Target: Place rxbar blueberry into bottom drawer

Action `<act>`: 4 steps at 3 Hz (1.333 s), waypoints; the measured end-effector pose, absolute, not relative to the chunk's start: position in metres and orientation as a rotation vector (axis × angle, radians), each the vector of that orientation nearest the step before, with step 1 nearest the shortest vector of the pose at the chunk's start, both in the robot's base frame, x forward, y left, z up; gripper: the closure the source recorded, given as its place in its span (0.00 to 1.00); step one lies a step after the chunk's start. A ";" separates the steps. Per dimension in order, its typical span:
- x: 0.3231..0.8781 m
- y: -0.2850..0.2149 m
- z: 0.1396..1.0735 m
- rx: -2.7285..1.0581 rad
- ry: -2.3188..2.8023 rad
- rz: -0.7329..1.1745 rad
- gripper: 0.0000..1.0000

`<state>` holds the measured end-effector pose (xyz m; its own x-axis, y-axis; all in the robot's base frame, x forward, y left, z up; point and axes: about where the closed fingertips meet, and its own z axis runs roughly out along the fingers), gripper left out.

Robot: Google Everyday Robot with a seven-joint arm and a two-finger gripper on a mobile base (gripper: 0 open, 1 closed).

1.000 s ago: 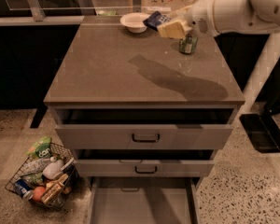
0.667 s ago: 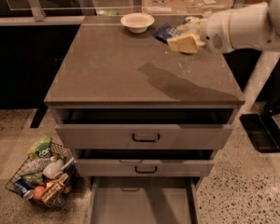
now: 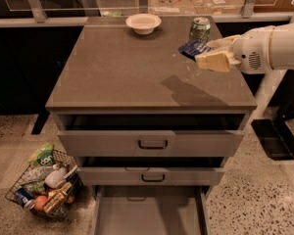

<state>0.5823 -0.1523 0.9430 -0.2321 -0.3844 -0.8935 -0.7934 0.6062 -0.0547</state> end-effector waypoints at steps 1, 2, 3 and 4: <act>0.577 -0.172 0.949 -0.958 1.882 0.491 1.00; 0.572 -0.191 0.955 -0.965 1.919 0.465 1.00; 0.524 -0.241 0.952 -1.017 1.992 0.399 1.00; 0.474 -0.280 0.929 -1.041 2.038 0.391 1.00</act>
Offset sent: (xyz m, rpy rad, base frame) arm -0.0810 -0.1306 0.0336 -0.2673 0.1174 -0.0646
